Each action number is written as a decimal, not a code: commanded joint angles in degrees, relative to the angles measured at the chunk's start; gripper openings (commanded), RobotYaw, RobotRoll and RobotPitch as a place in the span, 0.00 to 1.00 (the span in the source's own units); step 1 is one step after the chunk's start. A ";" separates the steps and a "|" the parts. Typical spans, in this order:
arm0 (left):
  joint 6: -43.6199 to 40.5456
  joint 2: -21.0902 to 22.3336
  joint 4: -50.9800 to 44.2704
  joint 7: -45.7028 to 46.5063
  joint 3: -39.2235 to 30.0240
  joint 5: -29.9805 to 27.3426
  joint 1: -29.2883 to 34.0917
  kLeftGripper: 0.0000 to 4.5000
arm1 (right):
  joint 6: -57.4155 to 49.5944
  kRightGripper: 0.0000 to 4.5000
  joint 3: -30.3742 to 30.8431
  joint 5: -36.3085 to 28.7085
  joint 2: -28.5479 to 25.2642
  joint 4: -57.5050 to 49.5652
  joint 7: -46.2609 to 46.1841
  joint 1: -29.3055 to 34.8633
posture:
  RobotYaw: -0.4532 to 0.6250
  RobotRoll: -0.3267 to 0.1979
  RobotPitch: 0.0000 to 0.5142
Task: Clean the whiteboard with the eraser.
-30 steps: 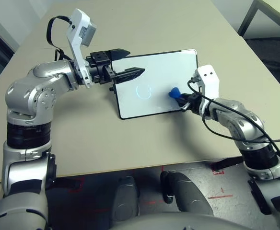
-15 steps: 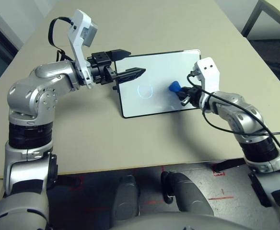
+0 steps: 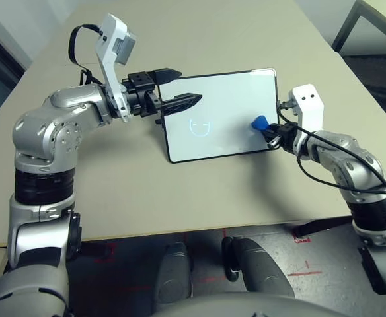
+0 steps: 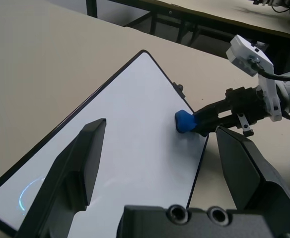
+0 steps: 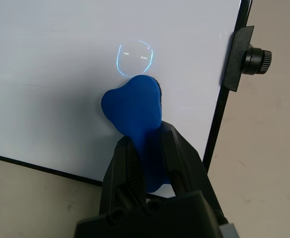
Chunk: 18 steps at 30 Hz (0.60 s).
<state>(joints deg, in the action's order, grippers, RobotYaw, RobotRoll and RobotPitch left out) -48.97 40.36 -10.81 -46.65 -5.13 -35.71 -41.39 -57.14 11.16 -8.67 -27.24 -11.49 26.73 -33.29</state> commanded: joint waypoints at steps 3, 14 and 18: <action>0.20 -0.61 -0.59 0.69 -0.07 -0.07 -0.08 1.00 | -0.08 0.14 1.05 -0.65 4.09 0.26 -0.21 -2.22 | 0.37 0.62 0.30; 22.72 -5.66 6.36 14.90 -14.00 7.28 -0.94 1.00 | 7.23 0.14 -19.01 -0.97 2.68 0.51 -8.40 -8.41 | 0.38 0.62 0.27; 33.24 -3.52 13.33 20.18 -19.37 13.02 1.51 1.00 | 3.18 0.14 -22.67 0.24 -1.22 6.68 -11.26 -7.60 | 0.38 0.62 0.26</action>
<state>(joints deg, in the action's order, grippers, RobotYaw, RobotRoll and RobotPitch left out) -19.65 35.76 -0.59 -28.41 -22.17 -25.53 -41.67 -51.37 -10.06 -9.25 -27.40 -7.93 16.46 -42.35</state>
